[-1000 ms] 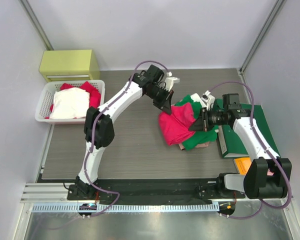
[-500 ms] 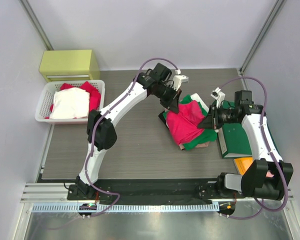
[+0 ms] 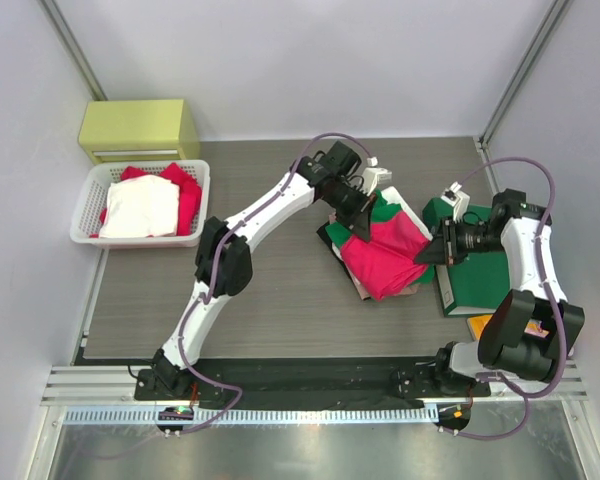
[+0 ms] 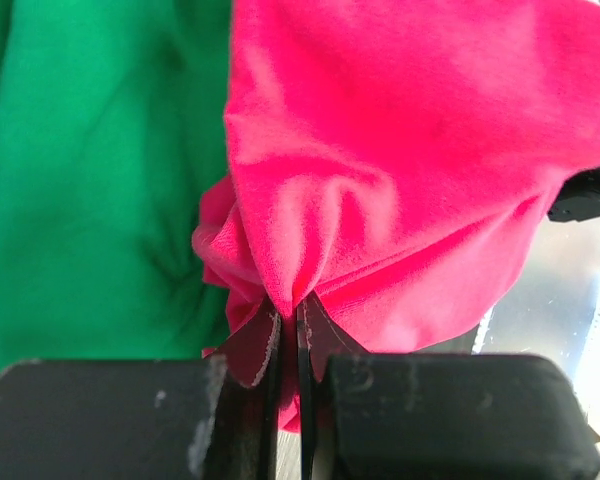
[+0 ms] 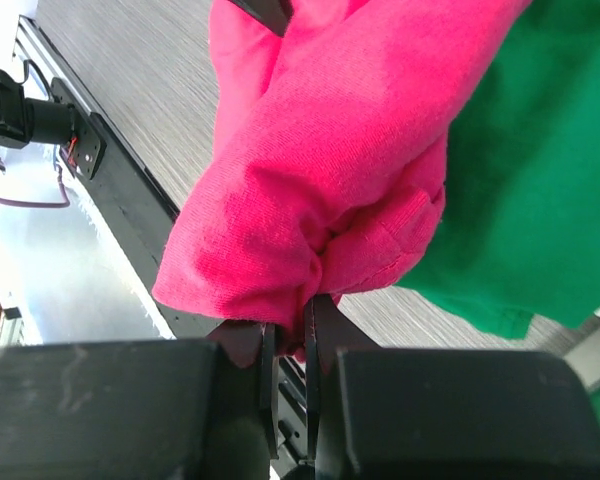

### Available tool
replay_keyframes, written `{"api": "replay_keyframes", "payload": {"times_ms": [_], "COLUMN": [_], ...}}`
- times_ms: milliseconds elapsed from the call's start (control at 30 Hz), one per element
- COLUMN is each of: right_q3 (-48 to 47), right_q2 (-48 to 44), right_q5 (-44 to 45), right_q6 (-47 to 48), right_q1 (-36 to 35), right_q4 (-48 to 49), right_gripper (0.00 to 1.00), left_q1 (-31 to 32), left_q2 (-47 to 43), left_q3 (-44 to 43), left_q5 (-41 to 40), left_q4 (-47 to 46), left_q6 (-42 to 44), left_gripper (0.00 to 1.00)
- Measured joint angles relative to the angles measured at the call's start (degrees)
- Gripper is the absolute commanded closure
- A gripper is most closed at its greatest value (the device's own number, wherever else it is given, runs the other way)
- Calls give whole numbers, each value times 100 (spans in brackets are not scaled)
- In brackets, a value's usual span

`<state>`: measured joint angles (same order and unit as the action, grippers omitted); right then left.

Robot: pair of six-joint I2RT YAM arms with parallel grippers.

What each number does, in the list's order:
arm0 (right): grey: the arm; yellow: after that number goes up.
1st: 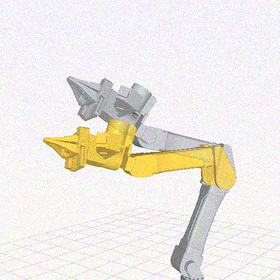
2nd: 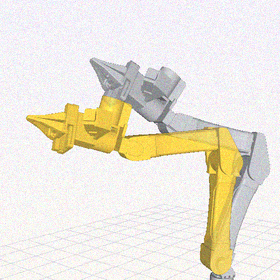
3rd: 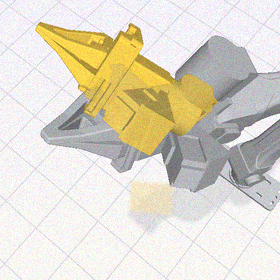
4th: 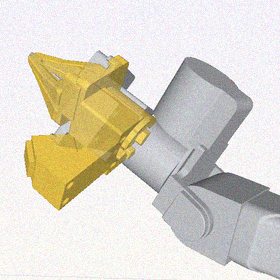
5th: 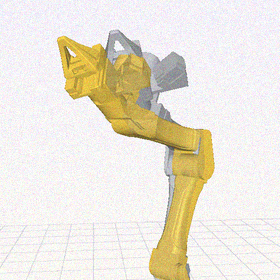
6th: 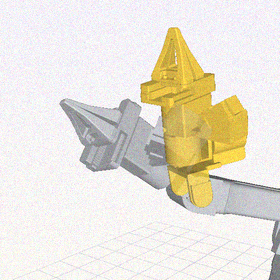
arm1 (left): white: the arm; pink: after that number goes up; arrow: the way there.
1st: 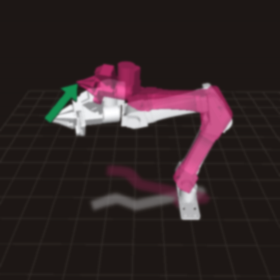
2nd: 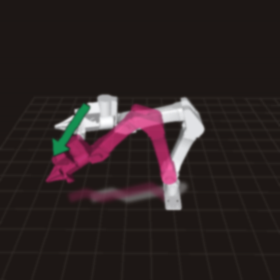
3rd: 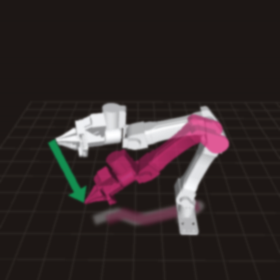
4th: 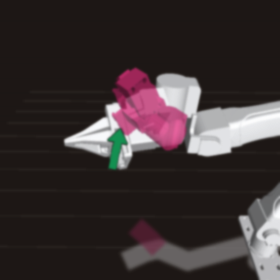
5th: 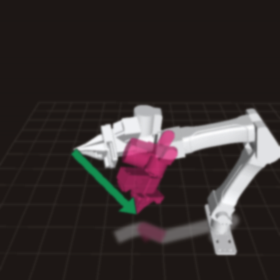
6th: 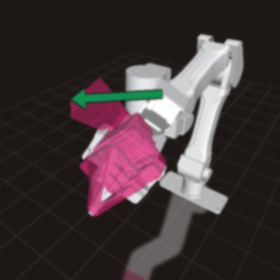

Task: Fold and stack the t-shirts
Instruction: Put the neatly folded tshirt into the corner of the board with both arms

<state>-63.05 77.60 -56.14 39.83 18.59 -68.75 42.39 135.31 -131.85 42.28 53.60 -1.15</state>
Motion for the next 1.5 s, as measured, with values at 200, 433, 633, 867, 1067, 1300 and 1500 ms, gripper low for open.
{"api": "replay_keyframes", "payload": {"times_ms": [200, 433, 633, 867, 1067, 1300, 1500], "right_q3": [-59, -59, -59, 26, 26, -87, -83], "right_q2": [468, 796, 802, 675, 273, 13, -76], "right_q5": [-50, -179, -188, 116, 282, 286, 332], "right_q6": [573, 964, 940, 573, 326, 319, 391], "right_q1": [367, 452, 452, 496, 560, 590, 603], "right_q4": [-341, -501, -426, -131, 0, -175, -227], "right_gripper": [99, 99, 57, 25, 23, 23, 23], "left_q1": [61, 70, 50, -120, -341, -763, -817], "left_q2": [83, 302, 350, 350, 315, 57, -17], "left_q3": [-210, -321, -321, -321, -138, 282, 282], "left_q5": [-9, -22, -35, -361, -343, -188, -2], "left_q4": [-4, -17, -26, -4, -26, -74, -118], "left_q6": [-13, -13, -2, 13, 11, -35, -120], "left_gripper": [100, 100, 60, 52, 52, 49, 46]}}
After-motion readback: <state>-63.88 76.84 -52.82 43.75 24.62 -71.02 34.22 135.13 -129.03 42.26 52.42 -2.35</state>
